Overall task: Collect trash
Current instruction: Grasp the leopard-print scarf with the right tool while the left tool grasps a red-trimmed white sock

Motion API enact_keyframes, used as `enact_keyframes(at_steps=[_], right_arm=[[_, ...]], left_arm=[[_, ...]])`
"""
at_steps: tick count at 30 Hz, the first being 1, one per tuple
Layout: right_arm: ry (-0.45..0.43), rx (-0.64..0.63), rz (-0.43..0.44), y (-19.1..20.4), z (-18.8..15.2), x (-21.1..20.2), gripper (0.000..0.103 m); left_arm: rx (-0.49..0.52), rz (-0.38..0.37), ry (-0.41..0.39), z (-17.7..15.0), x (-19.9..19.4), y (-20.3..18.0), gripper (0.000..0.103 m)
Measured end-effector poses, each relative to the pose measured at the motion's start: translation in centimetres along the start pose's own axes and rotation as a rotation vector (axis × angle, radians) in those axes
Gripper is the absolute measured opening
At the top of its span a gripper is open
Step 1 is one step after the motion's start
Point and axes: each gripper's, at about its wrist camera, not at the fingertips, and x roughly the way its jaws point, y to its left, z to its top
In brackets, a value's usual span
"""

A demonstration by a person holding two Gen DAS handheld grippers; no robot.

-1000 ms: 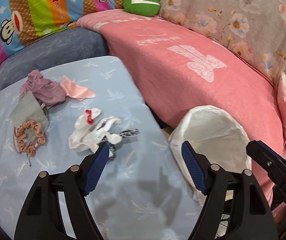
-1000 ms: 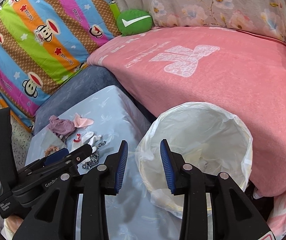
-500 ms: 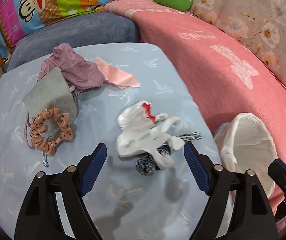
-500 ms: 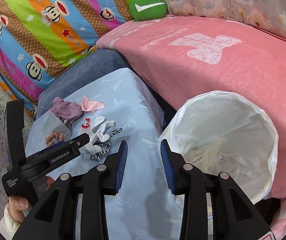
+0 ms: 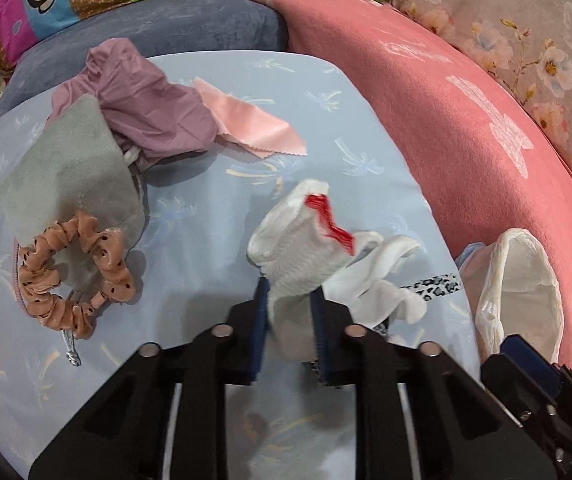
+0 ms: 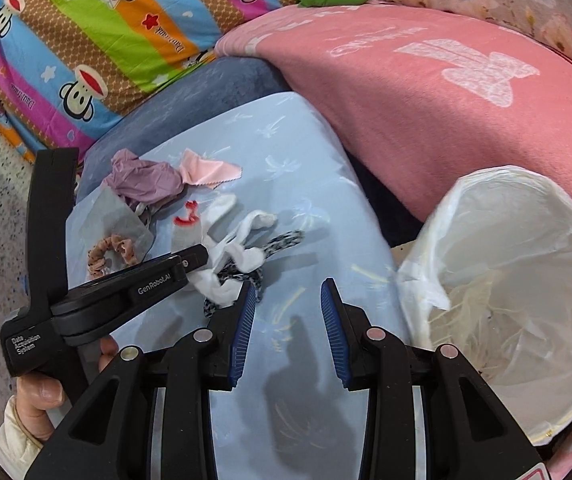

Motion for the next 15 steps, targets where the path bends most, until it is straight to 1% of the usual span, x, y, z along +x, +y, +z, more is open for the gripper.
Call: enact_keyframes(at_steps=[3,7,12,15], right_arm=[[0.024,-0.010,0.010,0.8,0.0,1.5,0.034],[0.052,-0.025,0.022,2.0,0.0,3.2,0.034],[0.083,-0.047,0.026,3.5,-0.1,5.6,0.034],[0.103,-0.052,0.020,3.9,-0.2,7.0,0.034]], left_arm=[[-0.015,0.012,-0.017,-0.1,-0.7,1.1,0.011],[-0.036,0.044,-0.043,-0.3,-1.6,2.7,0.010],[-0.046,0.099,-0.052,-0.5,-2.0,4.2,0.010],[-0.040,0.105,-0.050,-0.8,-2.0,4.6,0.010]])
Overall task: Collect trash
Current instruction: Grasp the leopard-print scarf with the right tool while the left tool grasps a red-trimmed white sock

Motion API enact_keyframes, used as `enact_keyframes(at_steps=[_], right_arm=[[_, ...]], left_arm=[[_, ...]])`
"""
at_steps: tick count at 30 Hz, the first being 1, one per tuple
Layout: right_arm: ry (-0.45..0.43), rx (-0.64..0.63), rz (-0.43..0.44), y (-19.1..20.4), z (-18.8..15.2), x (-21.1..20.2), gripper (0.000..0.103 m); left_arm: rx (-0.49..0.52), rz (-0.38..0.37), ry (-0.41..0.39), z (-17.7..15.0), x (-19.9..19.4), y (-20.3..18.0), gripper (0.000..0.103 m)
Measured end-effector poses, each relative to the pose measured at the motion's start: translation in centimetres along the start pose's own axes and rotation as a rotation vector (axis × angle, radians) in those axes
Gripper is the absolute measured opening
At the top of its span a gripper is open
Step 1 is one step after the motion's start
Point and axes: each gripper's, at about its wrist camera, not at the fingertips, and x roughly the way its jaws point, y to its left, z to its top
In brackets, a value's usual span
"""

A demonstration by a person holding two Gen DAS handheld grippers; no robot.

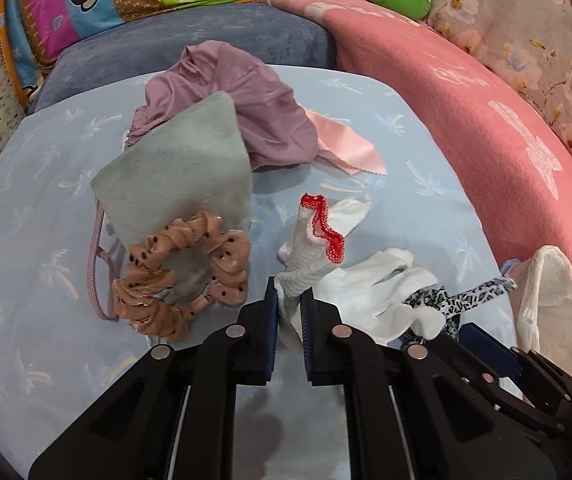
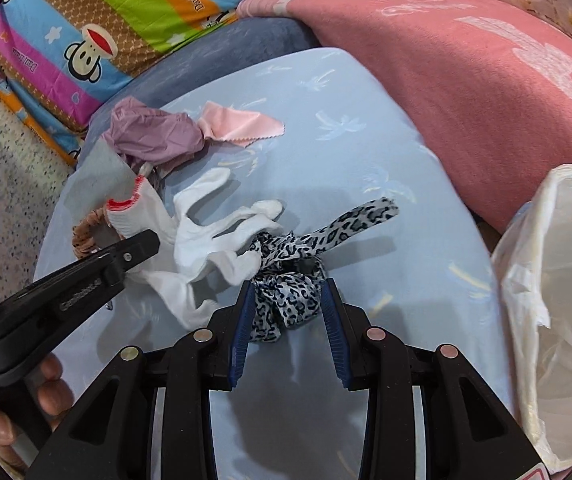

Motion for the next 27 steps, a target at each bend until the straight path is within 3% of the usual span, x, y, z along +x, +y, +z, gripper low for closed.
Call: enact_keyframes(at_steps=[5,9,16,27], right_arm=[[-0.008,-0.014,-0.017,0.6,0.0,1.0,0.033],[0.001,-0.006,-0.008,0.6,0.3,1.2,0.013],[-0.036,0.009,-0.012,0.3,0.5,-0.9,0.012],[-0.168,0.050,-0.020,-1.7,0.7,-8.9,0.012]], left_arm=[[0.021,0.009,0.005,-0.1,0.3,0.0,0.010],[0.031,0.002,0.008,-0.1,0.3,-0.4,0.010],[0.057,-0.011,-0.009,-0.3,-1.0,-1.4,0.010],[0.138,-0.055,-0.106,-0.2,-5.8,-5.8,0.010]])
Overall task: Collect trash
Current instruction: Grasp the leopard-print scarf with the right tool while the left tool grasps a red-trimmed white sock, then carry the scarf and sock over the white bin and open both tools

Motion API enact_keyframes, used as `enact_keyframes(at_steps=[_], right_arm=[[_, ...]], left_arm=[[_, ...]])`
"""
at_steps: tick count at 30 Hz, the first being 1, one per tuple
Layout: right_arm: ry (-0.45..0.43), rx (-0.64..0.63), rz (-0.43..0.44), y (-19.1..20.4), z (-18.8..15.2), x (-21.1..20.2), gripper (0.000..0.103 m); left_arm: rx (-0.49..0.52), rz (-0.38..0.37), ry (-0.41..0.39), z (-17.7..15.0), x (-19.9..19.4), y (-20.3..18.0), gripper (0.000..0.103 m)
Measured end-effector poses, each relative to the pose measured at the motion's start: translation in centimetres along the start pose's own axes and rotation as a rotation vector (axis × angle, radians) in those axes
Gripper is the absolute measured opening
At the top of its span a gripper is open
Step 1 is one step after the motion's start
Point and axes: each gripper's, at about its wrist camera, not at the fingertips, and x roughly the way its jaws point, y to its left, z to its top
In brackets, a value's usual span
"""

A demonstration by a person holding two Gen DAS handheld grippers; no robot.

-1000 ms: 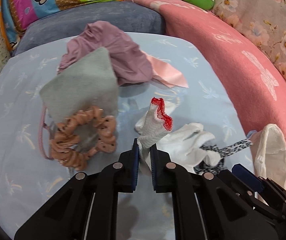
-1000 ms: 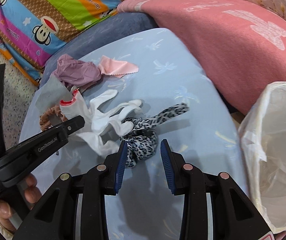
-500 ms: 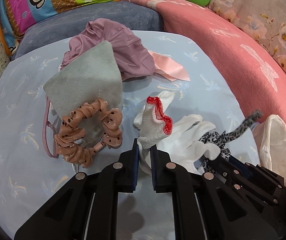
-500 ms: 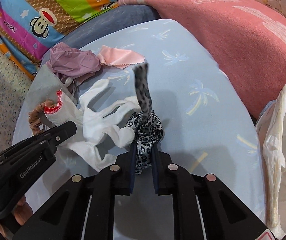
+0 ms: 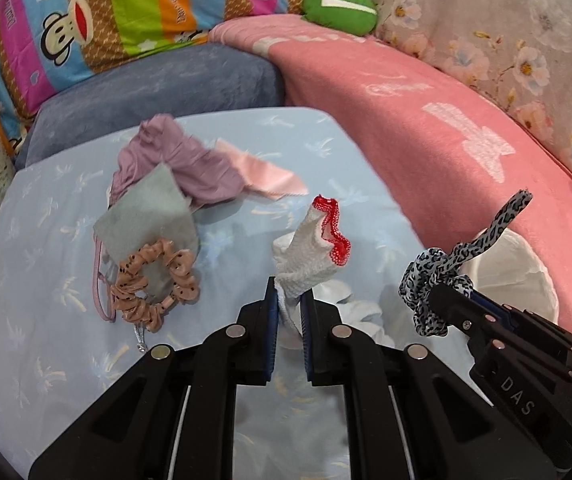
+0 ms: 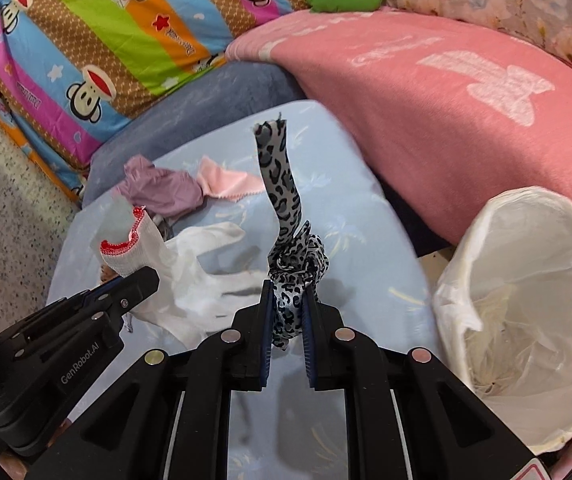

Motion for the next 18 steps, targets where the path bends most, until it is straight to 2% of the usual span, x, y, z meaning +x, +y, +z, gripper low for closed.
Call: enact_keyframes(at_steps=[11,18], right_arm=[[-0.134,0.038,-0.020,-3.6,0.5,-8.1,0.012],[-0.191,0.082,-0.050,-7.0,0.1,-11.6,0.012]], left_arm=[[0.107,-0.062,-0.092,0.9,-3.7,-6.2,0.010],[0.171,-0.105,-0.125,0.7,-5.0,-10.2,0.010]])
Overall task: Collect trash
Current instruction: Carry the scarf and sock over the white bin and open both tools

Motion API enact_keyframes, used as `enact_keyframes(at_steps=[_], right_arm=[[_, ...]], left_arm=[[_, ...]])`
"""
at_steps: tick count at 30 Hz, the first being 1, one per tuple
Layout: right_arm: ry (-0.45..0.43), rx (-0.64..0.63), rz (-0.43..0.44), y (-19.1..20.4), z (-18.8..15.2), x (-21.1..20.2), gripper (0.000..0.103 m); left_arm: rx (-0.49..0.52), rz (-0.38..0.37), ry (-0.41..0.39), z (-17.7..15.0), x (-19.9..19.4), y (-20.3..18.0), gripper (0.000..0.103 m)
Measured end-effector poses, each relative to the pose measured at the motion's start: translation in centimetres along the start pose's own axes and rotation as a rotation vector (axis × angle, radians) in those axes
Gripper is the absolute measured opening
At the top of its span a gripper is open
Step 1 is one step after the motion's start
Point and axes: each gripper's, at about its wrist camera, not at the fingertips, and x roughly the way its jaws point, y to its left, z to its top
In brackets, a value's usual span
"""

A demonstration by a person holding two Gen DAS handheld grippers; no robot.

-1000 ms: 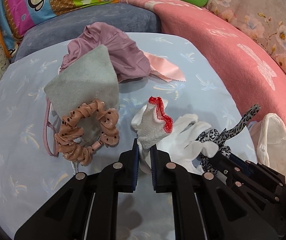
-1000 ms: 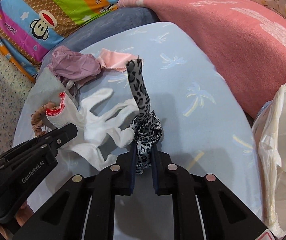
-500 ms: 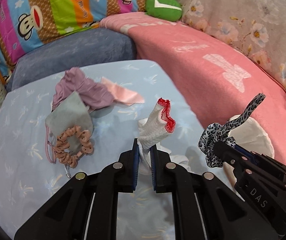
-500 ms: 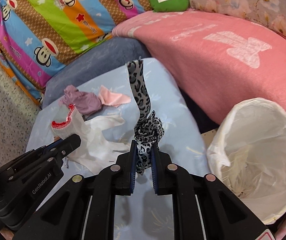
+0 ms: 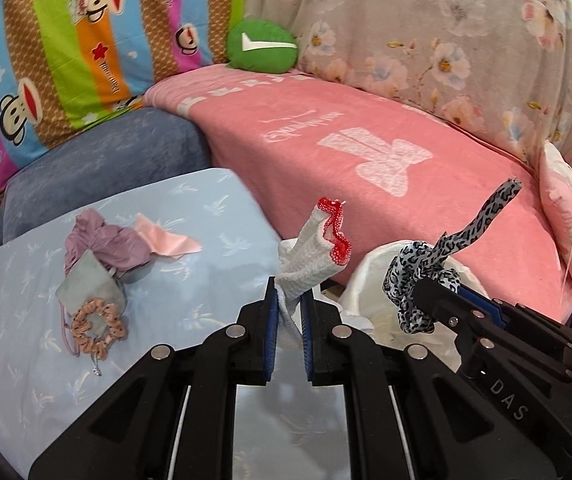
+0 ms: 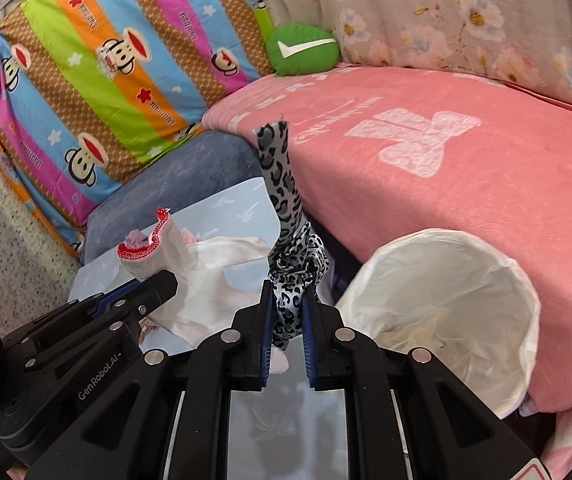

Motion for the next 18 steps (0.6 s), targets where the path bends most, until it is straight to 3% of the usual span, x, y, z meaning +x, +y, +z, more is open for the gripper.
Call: enact_keyframes(at_steps=[18], right_arm=[[-0.065,0.096,-0.072,-7.0,0.0,-4.0,0.013]], left_arm=[[0.126,-0.084,0.008,0.4,0.7,-8.1,0.011]])
